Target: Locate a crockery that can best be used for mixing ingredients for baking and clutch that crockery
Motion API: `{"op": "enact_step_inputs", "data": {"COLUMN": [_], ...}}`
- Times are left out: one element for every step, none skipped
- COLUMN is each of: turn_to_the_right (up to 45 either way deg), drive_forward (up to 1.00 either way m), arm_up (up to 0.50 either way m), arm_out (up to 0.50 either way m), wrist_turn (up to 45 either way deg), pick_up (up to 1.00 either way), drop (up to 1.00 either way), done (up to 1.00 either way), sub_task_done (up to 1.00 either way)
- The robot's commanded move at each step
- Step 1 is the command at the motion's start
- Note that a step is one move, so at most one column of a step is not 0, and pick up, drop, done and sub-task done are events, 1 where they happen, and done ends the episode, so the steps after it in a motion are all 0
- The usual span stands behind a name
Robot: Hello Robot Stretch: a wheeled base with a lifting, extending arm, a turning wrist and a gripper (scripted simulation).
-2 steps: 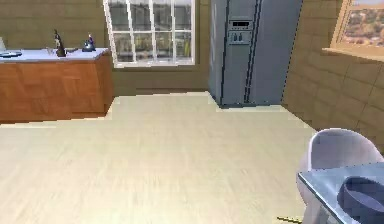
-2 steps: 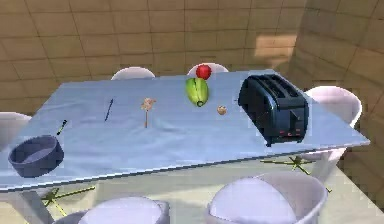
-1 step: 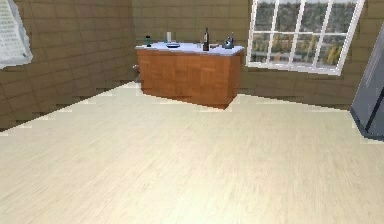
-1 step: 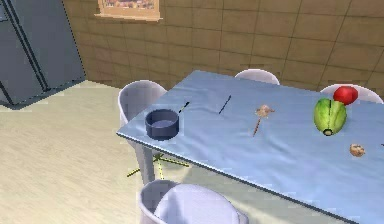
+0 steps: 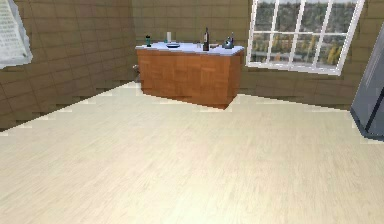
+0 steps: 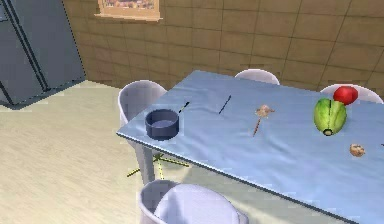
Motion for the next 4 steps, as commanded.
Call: {"op": "enact_step_inputs", "data": {"turn_to_the_right": [0.0, 0.0, 0.0, 0.0], "drive_forward": [0.0, 0.0, 0.0, 0.0], "arm_up": [0.36, 0.0, 0.0, 0.0], "arm_out": [0.0, 0.5, 0.0, 0.0], "wrist_turn": [0.0, 0.0, 45.0, 45.0], "pick_up": [0.0, 0.0, 0.0, 0.0], "drop": [0.0, 0.0, 0.0, 0.0], "done": [0.0, 0.0, 0.0, 0.0], "sub_task_done": [0.0, 0.0, 0.0, 0.0]}}
